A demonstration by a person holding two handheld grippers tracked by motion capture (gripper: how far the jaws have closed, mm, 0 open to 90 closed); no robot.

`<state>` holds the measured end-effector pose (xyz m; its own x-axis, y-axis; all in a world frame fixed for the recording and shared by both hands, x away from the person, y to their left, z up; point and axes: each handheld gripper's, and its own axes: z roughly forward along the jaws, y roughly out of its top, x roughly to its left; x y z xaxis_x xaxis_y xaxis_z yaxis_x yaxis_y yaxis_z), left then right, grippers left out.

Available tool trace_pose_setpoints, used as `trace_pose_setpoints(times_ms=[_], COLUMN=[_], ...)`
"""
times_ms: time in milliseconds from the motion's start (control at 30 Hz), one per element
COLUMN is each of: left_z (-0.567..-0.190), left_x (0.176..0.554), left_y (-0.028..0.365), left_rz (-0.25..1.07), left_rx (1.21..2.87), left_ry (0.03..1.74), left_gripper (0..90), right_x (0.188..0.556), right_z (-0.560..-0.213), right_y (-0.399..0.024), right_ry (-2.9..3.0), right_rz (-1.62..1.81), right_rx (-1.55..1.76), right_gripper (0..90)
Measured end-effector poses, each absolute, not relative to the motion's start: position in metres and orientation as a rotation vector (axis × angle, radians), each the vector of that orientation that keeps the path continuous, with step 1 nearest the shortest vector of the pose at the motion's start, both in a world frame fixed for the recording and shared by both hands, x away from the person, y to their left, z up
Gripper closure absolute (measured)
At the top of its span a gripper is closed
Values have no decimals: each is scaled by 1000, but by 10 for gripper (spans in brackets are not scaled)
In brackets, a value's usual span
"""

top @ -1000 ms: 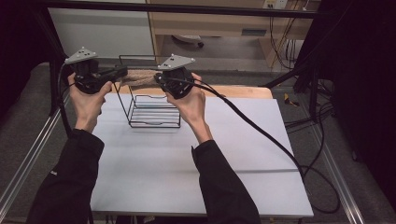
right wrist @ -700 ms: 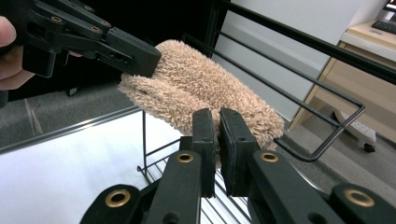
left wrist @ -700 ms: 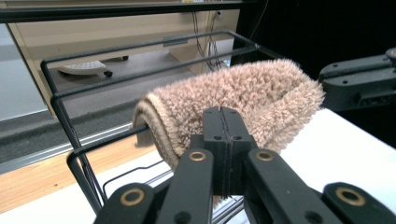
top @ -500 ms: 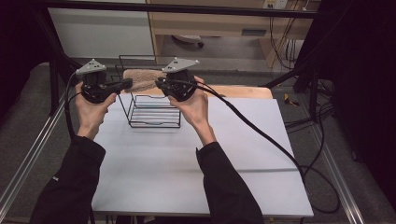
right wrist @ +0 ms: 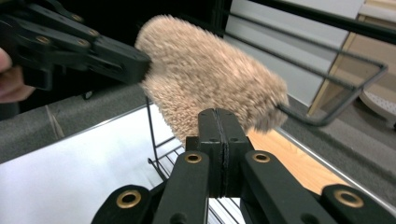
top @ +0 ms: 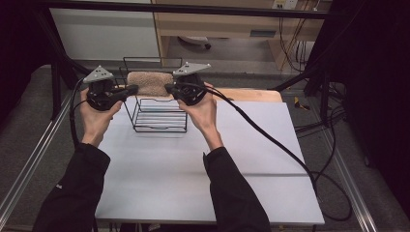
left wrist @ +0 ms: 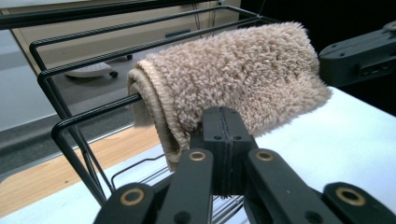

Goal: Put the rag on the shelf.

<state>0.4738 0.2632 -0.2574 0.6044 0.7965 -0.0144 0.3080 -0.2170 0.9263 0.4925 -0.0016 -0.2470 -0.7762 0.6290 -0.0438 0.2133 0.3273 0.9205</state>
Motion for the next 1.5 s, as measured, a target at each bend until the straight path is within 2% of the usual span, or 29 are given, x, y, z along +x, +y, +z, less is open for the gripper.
trace_pose_setpoints(times_ms=[533,833,1067,1500], left_z=[-263,-257,-256,-282], left_x=[481,469,459,441], left_y=[263,267,270,273], left_rz=[602,603,608,591], left_rx=[1764,1760,1777,1839], left_ry=[924,910,911,916], left_gripper=[896,847,712,403], right_x=[501,489,475,457], right_z=[-260,-252,-243,-253], right_y=[1,-9,-23,-73], right_ry=[2152,2145,2133,2125], right_rz=[1401,1466,1477,1457], right_rx=[746,716,712,819], right_gripper=[896,807,703,359])
